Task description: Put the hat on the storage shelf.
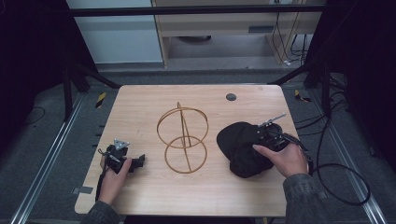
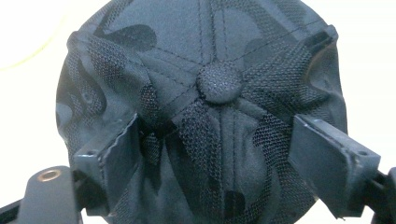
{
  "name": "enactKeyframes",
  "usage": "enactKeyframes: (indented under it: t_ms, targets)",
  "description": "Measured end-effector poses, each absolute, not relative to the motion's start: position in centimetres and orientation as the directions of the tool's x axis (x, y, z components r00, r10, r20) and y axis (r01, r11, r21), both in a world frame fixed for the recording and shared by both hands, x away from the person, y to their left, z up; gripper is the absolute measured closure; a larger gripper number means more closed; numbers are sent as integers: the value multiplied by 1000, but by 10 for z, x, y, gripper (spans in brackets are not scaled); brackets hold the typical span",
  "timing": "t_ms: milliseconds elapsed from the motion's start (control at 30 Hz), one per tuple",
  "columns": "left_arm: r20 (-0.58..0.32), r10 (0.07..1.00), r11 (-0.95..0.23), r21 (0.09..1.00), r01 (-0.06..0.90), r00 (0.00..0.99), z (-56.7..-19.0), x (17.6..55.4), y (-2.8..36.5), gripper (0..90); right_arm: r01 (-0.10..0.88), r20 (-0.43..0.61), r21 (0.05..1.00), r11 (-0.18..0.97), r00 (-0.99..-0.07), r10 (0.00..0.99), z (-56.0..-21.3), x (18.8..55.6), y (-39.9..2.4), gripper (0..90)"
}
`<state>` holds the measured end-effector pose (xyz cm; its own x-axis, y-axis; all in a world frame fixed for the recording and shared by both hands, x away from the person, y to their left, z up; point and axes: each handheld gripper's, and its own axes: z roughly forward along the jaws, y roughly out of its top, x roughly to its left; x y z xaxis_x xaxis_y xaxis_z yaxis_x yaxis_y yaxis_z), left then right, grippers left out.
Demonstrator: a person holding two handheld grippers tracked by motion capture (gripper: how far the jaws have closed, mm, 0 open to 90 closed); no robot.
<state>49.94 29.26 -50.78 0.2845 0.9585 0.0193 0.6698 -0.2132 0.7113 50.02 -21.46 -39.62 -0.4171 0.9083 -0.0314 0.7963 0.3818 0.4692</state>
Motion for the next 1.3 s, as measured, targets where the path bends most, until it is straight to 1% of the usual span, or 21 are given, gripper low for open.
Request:
enactKeyframes:
  t_ms: [100,133,167,200,233,267,333,433,467,500,533,567,600,633,667,700,733,767,867,1100,1300]
  targets:
    - [19,958,-215,711,669,286,-508,499,292,0,799,-34,461,387,-420,907,-399,501,-213,219]
    - [19,958,-215,711,669,286,-508,499,292,0,799,-34,461,387,-420,907,-399,501,-213,219]
    - [19,958,-215,711,670,287,-508,499,292,0,796,-38,458,396,-428,903,-401,502,-213,257]
    - [19,958,-215,711,670,288,-508,499,292,0,796,-40,455,399,-430,902,-402,502,-212,275]
    - [19,958,-215,711,670,288,-508,499,292,0,796,-40,455,399,-430,902,-402,502,-212,275]
    - [19,957,-216,711,670,288,-508,499,292,0,796,-43,452,404,-433,900,-402,503,-212,317]
    - [19,957,-216,711,669,289,-508,499,292,0,797,-41,449,404,-434,900,-402,503,-211,332]
    - [19,957,-216,711,669,289,-508,499,292,0,798,-35,447,403,-435,900,-403,504,-211,396]
    - [19,957,-217,711,669,290,-508,499,292,0,797,-35,445,408,-440,897,-403,504,-212,434]
    - [19,957,-217,711,669,290,-508,499,292,0,797,-35,445,408,-440,897,-403,504,-212,434]
    - [19,957,-217,711,669,290,-508,499,292,0,797,-33,445,409,-441,897,-403,504,-212,454]
    - [19,957,-217,711,669,290,-508,499,292,0,798,-29,441,410,-444,895,-403,504,-213,521]
    - [19,957,-217,711,669,291,-508,499,292,0,796,-23,445,411,-448,894,-403,504,-213,552]
    - [19,957,-217,711,669,291,-508,499,292,0,796,-23,445,411,-448,894,-403,504,-213,552]
    - [19,957,-217,711,669,291,-508,499,292,0,797,-19,444,410,-449,893,-403,504,-214,580]
    - [19,957,-218,711,669,291,-508,499,292,0,796,-21,444,411,-450,893,-403,504,-214,629]
    - [19,957,-218,711,669,291,-508,499,292,0,797,-17,444,410,-450,893,-403,504,-215,655]
    - [19,957,-217,711,669,291,-508,499,292,0,796,-10,447,408,-452,892,-403,504,-216,707]
    - [19,957,-218,711,669,291,-508,499,292,0,790,-4,453,412,-460,888,-403,504,-218,753]
    - [19,957,-218,711,669,291,-508,499,292,0,784,-9,464,413,-462,887,-401,504,-217,825]
    - [19,957,-217,711,669,291,-508,499,292,0,779,-4,473,412,-466,885,-397,504,-218,844]
